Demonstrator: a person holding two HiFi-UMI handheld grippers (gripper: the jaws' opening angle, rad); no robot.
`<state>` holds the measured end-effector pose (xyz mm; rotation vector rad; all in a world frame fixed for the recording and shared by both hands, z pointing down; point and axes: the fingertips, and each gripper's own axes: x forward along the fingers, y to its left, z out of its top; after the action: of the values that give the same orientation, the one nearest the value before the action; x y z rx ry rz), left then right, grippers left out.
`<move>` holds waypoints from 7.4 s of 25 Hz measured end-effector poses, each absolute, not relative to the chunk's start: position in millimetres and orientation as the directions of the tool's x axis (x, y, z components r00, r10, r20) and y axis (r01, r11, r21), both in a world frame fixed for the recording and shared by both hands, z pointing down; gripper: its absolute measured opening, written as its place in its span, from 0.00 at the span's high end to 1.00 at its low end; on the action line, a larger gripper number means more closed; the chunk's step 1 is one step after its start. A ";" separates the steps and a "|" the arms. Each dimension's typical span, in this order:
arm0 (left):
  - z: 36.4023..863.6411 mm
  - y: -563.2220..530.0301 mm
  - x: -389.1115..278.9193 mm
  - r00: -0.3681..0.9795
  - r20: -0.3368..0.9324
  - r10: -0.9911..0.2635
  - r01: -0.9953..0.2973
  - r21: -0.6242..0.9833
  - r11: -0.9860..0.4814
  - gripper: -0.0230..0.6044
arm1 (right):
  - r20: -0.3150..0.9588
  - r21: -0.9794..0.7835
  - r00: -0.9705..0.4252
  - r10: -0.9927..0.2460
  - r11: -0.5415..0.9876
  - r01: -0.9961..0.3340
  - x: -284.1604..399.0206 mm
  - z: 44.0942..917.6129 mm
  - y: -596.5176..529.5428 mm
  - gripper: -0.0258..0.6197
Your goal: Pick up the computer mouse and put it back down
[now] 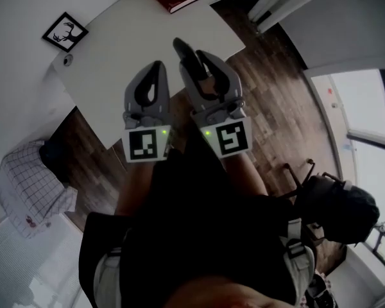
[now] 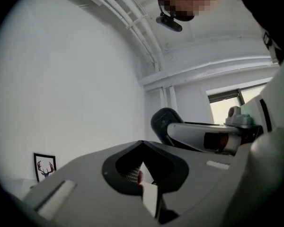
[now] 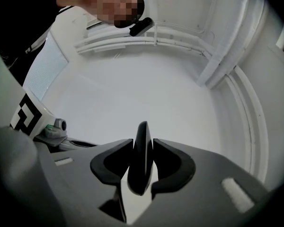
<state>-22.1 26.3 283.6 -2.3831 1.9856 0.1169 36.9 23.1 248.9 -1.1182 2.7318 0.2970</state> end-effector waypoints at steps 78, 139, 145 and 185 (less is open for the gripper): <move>548.0 -206.6 -238.1 -0.189 0.398 -0.898 -0.936 0.205 0.288 0.96 | 0.613 0.302 -0.699 -0.367 0.927 -0.222 -226.9 614.7 -325.0 0.73; 545.7 -185.7 -241.0 -0.198 0.406 -0.892 -0.941 0.178 0.289 0.96 | 0.578 0.230 -0.718 -0.388 0.922 -0.312 -242.3 604.0 -303.3 0.77; 528.9 -183.1 -221.6 -0.187 0.384 -0.904 -0.949 0.169 0.267 0.96 | 0.493 0.161 -0.771 -0.402 0.914 -0.373 -223.9 567.2 -293.4 0.91; 396.6 -136.4 -65.1 -0.167 0.148 -0.975 -0.982 0.058 0.177 0.96 | 0.093 0.060 -0.846 -0.524 0.851 -0.521 2.5 366.9 -181.8 0.94</move>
<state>-65.1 -136.4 396.6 -2.1163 2.5212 -0.0837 2.5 -181.8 366.9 -0.8846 3.1240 0.0525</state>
